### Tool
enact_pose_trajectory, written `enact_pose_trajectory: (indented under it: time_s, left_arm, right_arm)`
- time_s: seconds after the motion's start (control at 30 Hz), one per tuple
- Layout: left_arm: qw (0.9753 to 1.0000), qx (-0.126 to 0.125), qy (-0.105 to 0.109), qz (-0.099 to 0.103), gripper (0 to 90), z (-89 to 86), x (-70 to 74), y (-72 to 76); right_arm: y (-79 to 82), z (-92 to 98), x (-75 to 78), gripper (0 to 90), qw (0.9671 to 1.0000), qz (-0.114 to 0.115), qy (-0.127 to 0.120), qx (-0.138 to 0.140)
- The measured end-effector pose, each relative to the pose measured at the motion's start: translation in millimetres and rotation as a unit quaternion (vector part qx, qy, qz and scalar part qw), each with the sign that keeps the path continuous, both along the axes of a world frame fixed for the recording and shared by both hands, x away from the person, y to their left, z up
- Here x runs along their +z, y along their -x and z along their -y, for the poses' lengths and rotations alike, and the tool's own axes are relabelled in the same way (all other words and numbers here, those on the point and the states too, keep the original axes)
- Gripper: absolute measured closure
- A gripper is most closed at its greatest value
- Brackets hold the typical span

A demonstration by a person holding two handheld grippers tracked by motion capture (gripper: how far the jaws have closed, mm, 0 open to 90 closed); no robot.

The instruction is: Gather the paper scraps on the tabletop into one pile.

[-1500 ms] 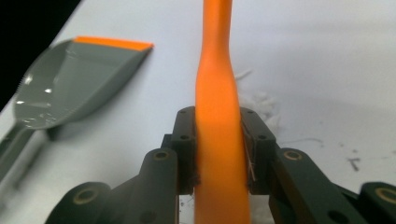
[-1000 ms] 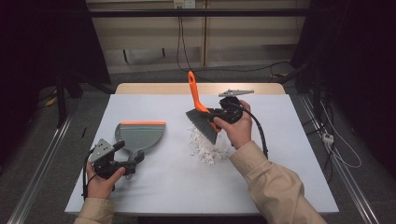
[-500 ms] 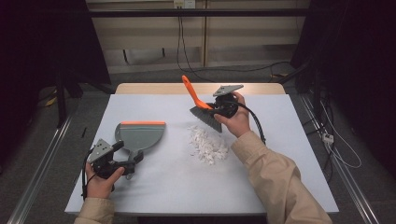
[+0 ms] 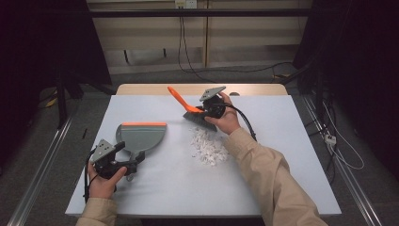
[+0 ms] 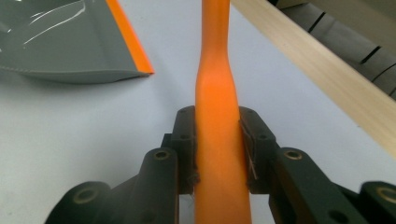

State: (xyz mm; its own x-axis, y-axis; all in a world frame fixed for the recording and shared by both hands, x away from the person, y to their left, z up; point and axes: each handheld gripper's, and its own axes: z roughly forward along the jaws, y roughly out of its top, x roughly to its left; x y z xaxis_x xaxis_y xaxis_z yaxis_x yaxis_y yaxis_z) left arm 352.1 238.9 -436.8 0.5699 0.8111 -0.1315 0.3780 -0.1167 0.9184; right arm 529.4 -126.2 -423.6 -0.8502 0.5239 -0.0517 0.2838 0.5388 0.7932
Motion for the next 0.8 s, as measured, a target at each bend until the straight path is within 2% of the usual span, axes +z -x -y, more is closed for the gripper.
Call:
enact_pose_trajectory:
  time_s: [0.07,0.27,0.43,0.53,0.6,0.67,0.8]
  left_arm:
    - [1.0,0.001,-0.001,0.001,6.2,-0.8,0.5,0.4]
    - [1.0,0.0,0.0,0.004,6.3,-0.8,2.0,2.2]
    - [1.0,-0.005,-0.002,0.005,6.3,-1.0,2.9,4.1]
    - [1.0,-0.007,-0.003,0.005,6.3,-0.8,3.1,4.3]
    - [0.9999,-0.009,-0.003,0.006,6.3,-0.1,3.1,4.0]
    - [0.9999,-0.01,-0.003,0.006,6.3,0.6,3.4,3.9]
    - [0.9999,-0.01,0.0,0.007,6.3,1.0,3.9,3.3]
  right_arm:
    - [1.4,-0.7,-0.8,71.3,0.9996,-0.018,-0.001,0.021]
    - [19.1,-1.3,5.0,71.2,0.9953,-0.022,0.038,0.087]
    - [38.0,11.4,8.3,71.3,0.9933,-0.028,0.048,0.102]
    - [49.6,23.3,11.6,71.3,0.9939,-0.032,0.055,0.09]
    - [54.2,33.0,14.2,71.3,0.9961,-0.021,0.051,0.069]
    - [54.8,42.1,17.2,71.3,0.9978,-0.023,0.036,0.051]
    - [54.6,50.3,23.2,71.2,0.9989,-0.019,0.03,0.032]
